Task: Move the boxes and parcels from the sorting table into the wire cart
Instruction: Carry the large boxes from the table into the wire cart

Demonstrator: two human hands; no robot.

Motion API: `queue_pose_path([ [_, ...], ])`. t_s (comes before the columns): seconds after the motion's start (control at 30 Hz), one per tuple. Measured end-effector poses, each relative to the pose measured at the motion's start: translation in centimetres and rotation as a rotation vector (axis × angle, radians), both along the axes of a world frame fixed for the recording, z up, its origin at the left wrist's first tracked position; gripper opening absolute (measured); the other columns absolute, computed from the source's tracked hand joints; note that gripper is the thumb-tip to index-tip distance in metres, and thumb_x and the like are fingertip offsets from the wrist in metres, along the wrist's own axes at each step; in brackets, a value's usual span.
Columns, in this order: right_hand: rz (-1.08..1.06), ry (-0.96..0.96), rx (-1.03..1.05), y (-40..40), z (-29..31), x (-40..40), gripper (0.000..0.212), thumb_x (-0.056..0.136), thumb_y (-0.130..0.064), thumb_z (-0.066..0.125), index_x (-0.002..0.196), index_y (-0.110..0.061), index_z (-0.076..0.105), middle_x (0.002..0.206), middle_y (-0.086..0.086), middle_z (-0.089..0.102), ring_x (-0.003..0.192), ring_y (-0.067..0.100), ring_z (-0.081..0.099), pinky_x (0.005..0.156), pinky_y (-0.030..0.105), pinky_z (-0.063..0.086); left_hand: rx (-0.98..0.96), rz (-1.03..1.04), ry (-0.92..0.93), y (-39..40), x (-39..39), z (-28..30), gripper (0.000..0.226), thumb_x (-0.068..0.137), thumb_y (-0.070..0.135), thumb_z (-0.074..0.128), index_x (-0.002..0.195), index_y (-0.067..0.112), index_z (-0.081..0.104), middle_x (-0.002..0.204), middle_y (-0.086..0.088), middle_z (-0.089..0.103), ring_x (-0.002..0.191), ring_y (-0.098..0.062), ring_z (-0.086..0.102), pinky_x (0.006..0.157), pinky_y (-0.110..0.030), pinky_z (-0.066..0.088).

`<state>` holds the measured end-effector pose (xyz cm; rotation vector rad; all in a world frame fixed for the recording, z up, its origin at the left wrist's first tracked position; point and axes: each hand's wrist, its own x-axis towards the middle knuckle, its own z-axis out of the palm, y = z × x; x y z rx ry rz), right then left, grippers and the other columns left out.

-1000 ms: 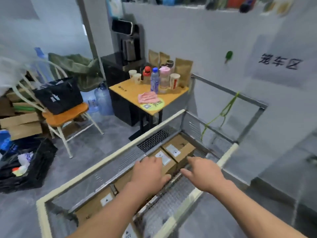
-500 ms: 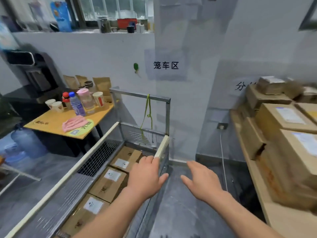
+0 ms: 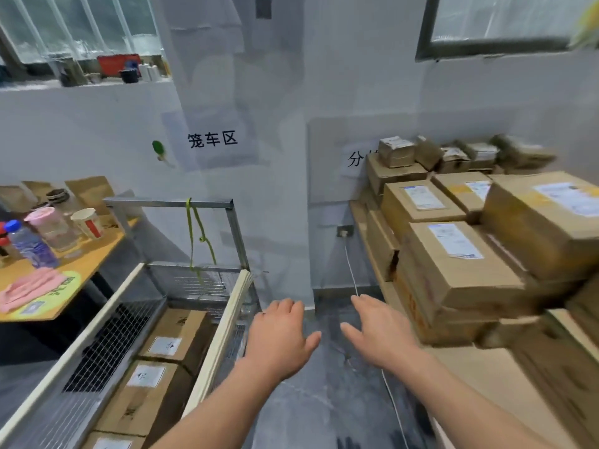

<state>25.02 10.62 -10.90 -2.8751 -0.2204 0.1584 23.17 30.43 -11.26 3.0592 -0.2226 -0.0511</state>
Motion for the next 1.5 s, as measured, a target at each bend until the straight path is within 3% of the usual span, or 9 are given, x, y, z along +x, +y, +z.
queue_pose_path([
  [0.3,-0.240,0.002,-0.060,-4.2,0.2,-3.2,0.044,0.095,-0.055,0.050,0.126,-0.024,0.053,0.131,-0.004,0.057,0.125,0.023,0.055,0.092,0.037,0.046,-0.007,-0.228,-0.001,-3.8,1.9,-0.5,0.063,0.096,0.064,0.040,0.142,0.021,0.042,0.143,0.001,0.048,0.132,-0.023,0.044,0.101,-0.040,0.043],
  [0.53,-0.412,0.015,-0.103,-7.0,0.6,-6.5,0.053,0.098,-0.053,0.048,0.139,-0.019,0.050,0.144,0.000,0.053,0.135,0.022,0.048,0.103,0.038,0.045,-0.041,-0.397,-0.007,-6.5,2.5,-0.7,0.062,0.097,0.063,0.040,0.141,0.019,0.043,0.145,0.001,0.047,0.133,-0.022,0.043,0.100,-0.038,0.043],
  [0.9,-0.609,-0.035,-0.137,-15.6,2.5,-12.2,0.055,0.100,-0.053,0.043,0.147,-0.023,0.045,0.147,-0.003,0.051,0.135,0.019,0.048,0.103,0.037,0.046,-0.052,-0.600,-0.028,-16.0,1.2,1.5,0.058,0.096,0.064,0.041,0.135,0.022,0.048,0.139,0.000,0.053,0.128,-0.023,0.047,0.100,-0.041,0.046],
  [1.27,-0.792,-0.047,-0.093,-29.5,3.3,-19.8,0.036,0.097,-0.050,0.045,0.115,-0.027,0.065,0.109,-0.005,0.069,0.100,0.021,0.063,0.077,0.036,0.055,-0.037,-0.751,0.016,-31.9,-4.3,1.3,0.064,0.097,0.064,0.039,0.144,0.022,0.043,0.147,0.000,0.048,0.134,-0.023,0.044,0.102,-0.042,0.046],
  [1.5,-0.945,0.042,-0.059,-38.8,2.1,-25.1,0.046,0.097,-0.050,0.048,0.139,-0.033,0.057,0.125,-0.006,0.068,0.117,0.021,0.061,0.081,0.032,0.052,-0.009,-0.856,0.038,-40.7,-8.9,0.5,0.062,0.097,0.064,0.039,0.140,0.021,0.047,0.139,0.000,0.053,0.126,-0.023,0.050,0.096,-0.038,0.046],
])
